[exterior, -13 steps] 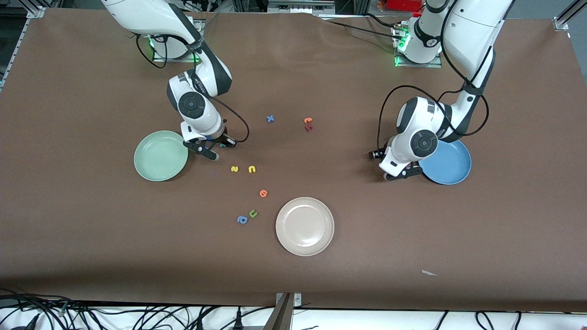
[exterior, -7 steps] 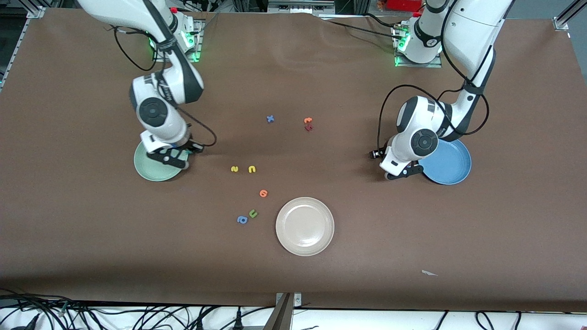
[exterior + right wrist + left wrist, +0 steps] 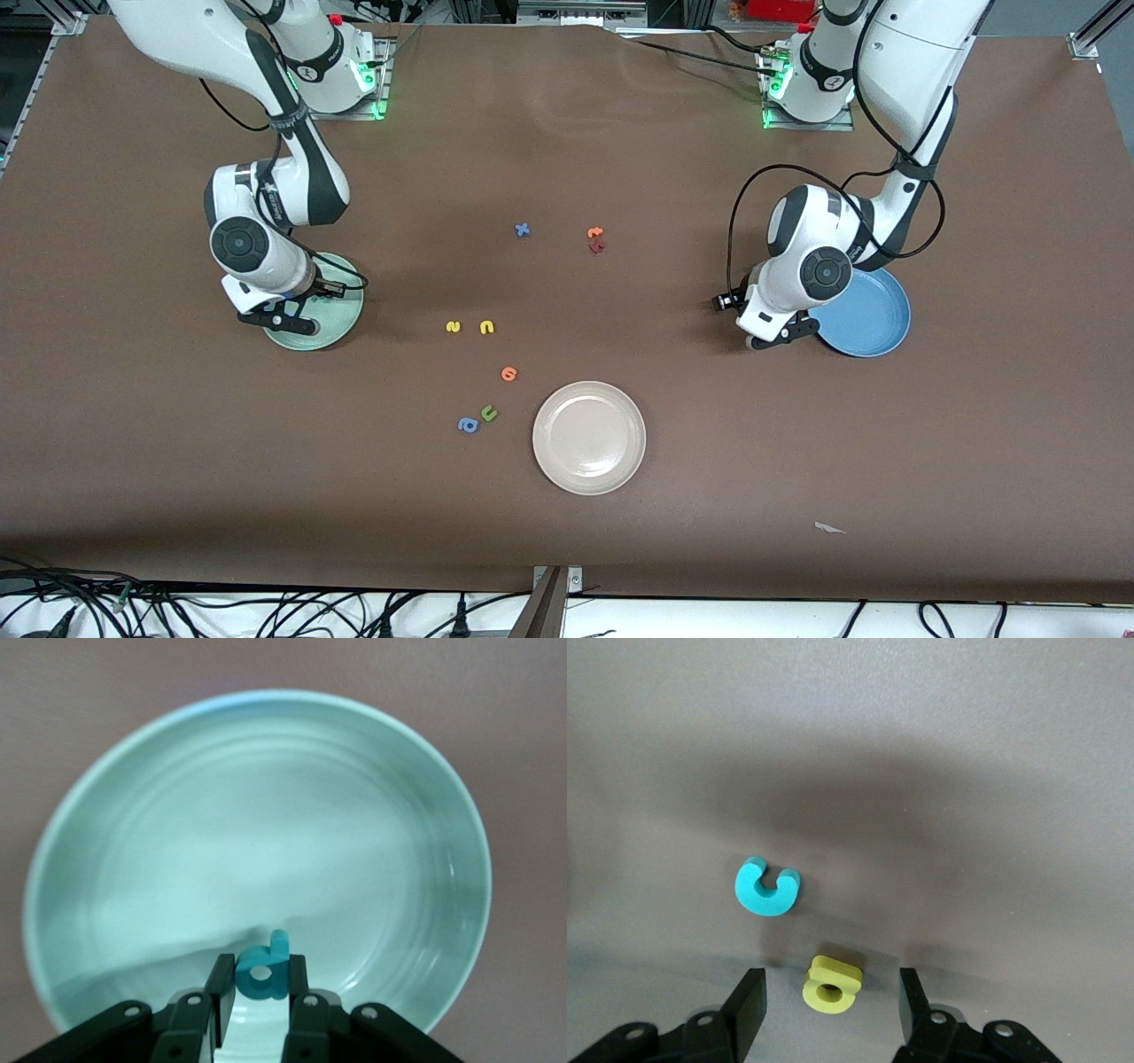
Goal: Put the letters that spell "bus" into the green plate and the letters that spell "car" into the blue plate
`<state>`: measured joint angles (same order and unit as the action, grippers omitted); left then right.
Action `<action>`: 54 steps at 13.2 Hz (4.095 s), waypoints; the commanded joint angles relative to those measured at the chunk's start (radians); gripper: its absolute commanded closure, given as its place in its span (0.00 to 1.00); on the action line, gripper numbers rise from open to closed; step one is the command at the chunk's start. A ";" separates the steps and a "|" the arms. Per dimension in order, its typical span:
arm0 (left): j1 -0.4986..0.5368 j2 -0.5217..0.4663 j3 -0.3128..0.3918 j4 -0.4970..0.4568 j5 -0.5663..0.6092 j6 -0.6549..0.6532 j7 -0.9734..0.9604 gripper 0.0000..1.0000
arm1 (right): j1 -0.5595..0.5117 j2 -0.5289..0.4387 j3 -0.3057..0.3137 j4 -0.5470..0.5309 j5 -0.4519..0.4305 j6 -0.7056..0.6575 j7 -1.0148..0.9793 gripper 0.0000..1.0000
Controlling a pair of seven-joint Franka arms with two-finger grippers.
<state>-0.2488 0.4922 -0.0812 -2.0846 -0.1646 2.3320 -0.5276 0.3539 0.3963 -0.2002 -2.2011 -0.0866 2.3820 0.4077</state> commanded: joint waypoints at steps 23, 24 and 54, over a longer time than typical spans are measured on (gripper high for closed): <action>-0.020 -0.021 0.008 -0.012 -0.021 0.004 -0.003 0.80 | 0.158 0.239 0.160 0.383 0.192 0.060 0.695 0.47; -0.018 -0.039 0.009 -0.012 -0.021 0.001 -0.003 0.80 | 0.161 0.245 0.160 0.383 0.192 0.069 0.700 0.47; 0.352 -0.085 0.006 0.116 0.174 -0.355 0.328 0.00 | 0.073 0.026 -0.048 0.272 0.191 -0.291 -0.160 0.91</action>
<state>0.1163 0.4608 -0.0760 -1.9899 -0.0043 1.9865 -0.1921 0.4196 0.4861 -0.1963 -1.8375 0.0885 2.0916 0.3866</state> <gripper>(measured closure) 0.167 0.722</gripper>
